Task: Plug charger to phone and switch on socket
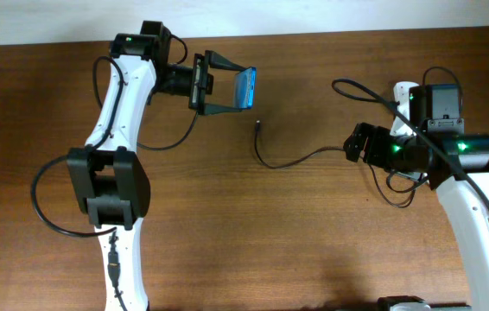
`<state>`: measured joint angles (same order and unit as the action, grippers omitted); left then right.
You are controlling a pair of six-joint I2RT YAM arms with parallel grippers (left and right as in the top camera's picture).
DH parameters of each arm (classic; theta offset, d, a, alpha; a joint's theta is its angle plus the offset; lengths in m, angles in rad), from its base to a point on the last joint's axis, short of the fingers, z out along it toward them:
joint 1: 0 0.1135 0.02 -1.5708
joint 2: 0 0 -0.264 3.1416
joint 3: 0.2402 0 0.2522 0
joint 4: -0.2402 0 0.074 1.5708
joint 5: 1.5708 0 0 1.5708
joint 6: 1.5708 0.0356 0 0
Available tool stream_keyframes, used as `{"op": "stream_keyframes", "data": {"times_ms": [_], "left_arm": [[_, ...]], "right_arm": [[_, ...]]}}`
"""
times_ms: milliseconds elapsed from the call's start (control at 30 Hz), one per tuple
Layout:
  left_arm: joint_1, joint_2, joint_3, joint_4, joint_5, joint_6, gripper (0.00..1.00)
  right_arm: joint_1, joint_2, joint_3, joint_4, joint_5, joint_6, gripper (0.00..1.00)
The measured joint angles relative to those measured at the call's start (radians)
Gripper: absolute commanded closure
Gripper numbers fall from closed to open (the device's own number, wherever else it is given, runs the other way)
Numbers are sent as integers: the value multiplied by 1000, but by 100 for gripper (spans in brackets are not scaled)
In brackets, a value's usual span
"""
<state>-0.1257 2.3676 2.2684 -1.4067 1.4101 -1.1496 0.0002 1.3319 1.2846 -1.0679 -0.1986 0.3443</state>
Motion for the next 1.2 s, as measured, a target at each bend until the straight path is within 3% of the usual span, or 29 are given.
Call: {"op": "stream_keyframes", "data": {"times_ms": [267, 667, 1200], "left_arm": [[5, 0, 0, 0, -29, 2, 100], [14, 80, 2, 1, -47, 111, 100], [16, 96, 2, 1, -58, 114, 100]], "right_arm": [[0, 0, 0, -5, 0, 0, 2], [0, 0, 0, -33, 0, 0, 2], [0, 0, 0, -39, 0, 1, 2]]}}
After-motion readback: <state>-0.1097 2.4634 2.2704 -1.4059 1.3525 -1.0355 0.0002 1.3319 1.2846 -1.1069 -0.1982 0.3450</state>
